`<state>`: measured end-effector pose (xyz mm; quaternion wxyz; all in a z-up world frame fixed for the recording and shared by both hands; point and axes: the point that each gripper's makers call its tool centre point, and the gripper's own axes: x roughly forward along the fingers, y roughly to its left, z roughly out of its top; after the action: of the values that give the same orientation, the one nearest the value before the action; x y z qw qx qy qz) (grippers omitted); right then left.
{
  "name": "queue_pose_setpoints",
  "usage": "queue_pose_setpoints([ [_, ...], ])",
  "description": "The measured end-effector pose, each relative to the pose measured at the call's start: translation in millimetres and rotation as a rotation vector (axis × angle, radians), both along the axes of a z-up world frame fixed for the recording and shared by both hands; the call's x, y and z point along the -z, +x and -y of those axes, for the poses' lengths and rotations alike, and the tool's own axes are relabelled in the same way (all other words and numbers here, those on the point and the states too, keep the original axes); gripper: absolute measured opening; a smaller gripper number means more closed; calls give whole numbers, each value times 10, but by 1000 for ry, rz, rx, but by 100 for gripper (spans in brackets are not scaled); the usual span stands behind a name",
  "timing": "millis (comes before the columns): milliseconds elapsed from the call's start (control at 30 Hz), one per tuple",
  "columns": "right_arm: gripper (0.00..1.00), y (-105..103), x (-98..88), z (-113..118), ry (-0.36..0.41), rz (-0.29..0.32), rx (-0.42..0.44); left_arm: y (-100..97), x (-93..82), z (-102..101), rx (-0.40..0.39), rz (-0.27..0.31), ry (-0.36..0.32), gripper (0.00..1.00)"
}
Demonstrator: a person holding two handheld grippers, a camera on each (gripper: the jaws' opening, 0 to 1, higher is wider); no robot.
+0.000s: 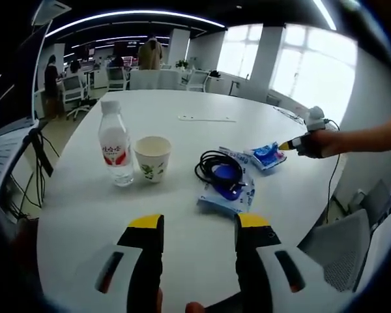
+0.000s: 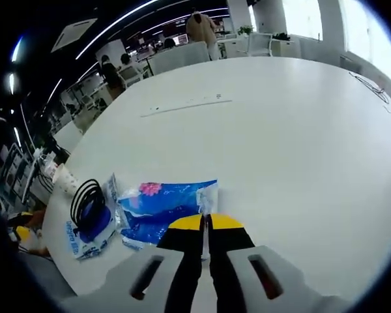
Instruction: Arrange the tabletop items into an orderly group along one side of the table until the central work area is clear of visible clutter.
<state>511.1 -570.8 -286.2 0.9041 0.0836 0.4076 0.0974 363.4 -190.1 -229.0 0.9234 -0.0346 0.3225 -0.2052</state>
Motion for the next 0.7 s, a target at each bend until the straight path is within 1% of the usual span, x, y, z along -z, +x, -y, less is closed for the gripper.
queue_pose_setpoints([
  [167, 0, 28, 10, 73, 13, 1, 28, -4, -3, -13, -4, -2, 3, 43],
  [433, 0, 35, 39, 113, 21, -3, 42, -6, -8, -4, -5, -6, 7, 43],
  [700, 1, 32, 19, 59, 44, -7, 70, 30, -43, -4, -2, -2, 11, 43],
])
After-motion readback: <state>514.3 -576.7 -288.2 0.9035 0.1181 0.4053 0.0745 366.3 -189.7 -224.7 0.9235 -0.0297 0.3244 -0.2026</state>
